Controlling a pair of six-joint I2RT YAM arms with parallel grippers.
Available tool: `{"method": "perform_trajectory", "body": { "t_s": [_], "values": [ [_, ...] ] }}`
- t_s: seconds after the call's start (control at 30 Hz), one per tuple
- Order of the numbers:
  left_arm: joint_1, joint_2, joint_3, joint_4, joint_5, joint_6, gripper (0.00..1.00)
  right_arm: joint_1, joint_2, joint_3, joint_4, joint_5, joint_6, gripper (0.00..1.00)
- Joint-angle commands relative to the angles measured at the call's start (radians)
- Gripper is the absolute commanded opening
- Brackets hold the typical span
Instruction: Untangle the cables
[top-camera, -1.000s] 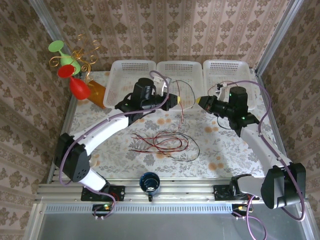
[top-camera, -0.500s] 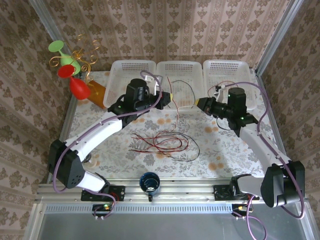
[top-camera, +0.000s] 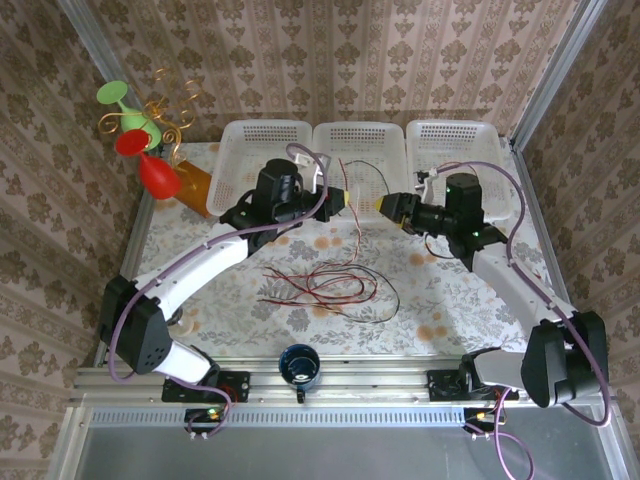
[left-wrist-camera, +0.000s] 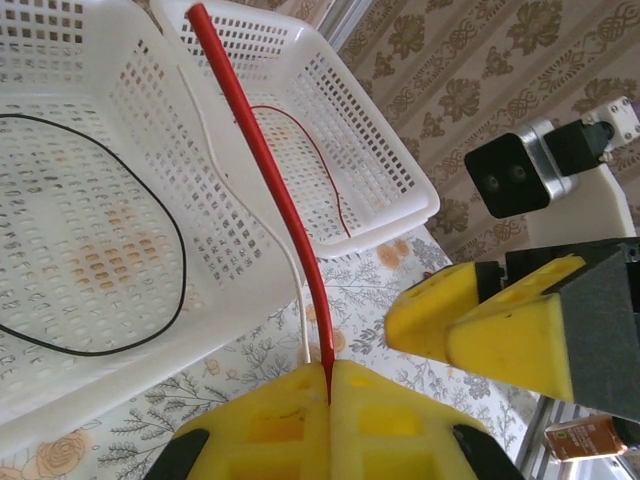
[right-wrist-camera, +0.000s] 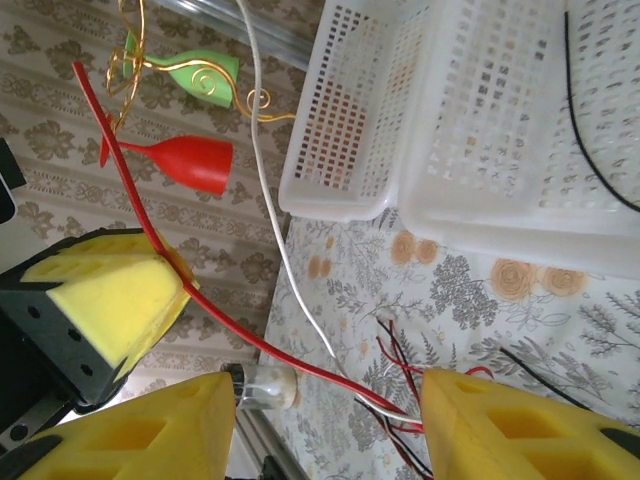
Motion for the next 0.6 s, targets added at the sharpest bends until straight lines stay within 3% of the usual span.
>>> {"method": "perform_trajectory", "body": {
  "t_s": [0.0,0.57],
  "values": [
    [-0.009,0.006,0.025,0.001,0.031,-0.006,0.0,0.008,0.044,0.048,0.039,-0.045,0.026,0.53],
    [-0.024,0.008,0.044,-0.026,0.057,0.01,0.0,0.076,0.237,0.195,0.096,-0.089,0.066,0.55]
  ]
}}
